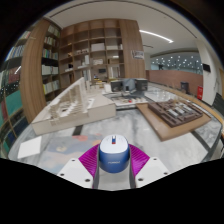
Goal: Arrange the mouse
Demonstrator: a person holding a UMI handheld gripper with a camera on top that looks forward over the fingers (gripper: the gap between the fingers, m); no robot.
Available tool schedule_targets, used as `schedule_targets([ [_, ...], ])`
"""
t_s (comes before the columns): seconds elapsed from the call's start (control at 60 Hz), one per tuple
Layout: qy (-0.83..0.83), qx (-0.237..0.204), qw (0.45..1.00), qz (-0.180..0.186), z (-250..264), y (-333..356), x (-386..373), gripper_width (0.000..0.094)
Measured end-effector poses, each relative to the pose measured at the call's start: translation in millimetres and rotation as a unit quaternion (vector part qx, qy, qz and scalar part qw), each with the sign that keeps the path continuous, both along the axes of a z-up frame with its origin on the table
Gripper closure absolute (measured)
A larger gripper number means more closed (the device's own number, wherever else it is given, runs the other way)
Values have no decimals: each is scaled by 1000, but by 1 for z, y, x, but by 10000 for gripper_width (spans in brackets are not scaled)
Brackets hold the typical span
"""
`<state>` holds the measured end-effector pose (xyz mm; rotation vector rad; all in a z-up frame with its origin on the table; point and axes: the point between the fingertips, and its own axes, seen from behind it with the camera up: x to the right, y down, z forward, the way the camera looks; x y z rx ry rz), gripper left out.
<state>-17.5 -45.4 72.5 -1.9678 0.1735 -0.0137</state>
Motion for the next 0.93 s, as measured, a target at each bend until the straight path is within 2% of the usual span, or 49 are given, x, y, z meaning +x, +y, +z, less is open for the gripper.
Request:
schedule_targets([
  [0.067, 14, 12, 1000, 16, 10, 26, -52, 532],
  [0.15, 19, 18, 998, 56, -2, 55, -115, 533],
  [0.233, 19, -37, 996, 78, -47, 71, -156, 534],
  [0.3, 1, -48, 995, 92, -65, 80, -173, 533],
  [0.383, -16, -67, 993, 92, -74, 83, -176, 527],
  [0.4, -16, -75, 993, 92, -77, 82, -176, 574],
  [0.417, -13, -77, 993, 92, -77, 82, -177, 511],
  [0.517, 7, -93, 991, 98, -82, 82, -179, 415],
  [0.567, 16, -117, 987, 106, -85, 80, -179, 351],
  [0.583, 21, -124, 986, 108, -85, 78, -179, 278],
  [0.6, 25, -128, 986, 108, -84, 76, -179, 278],
  [0.633, 37, -141, 984, 105, -83, 71, -177, 114],
  [0.65, 45, -146, 983, 102, -81, 66, -174, 72],
  [0.667, 52, -151, 982, 99, -82, 64, -172, 60],
  [0.733, 79, -152, 980, 103, -76, 51, -166, 108],
  [0.933, 136, -101, 979, 116, -35, -9, -111, 103],
])
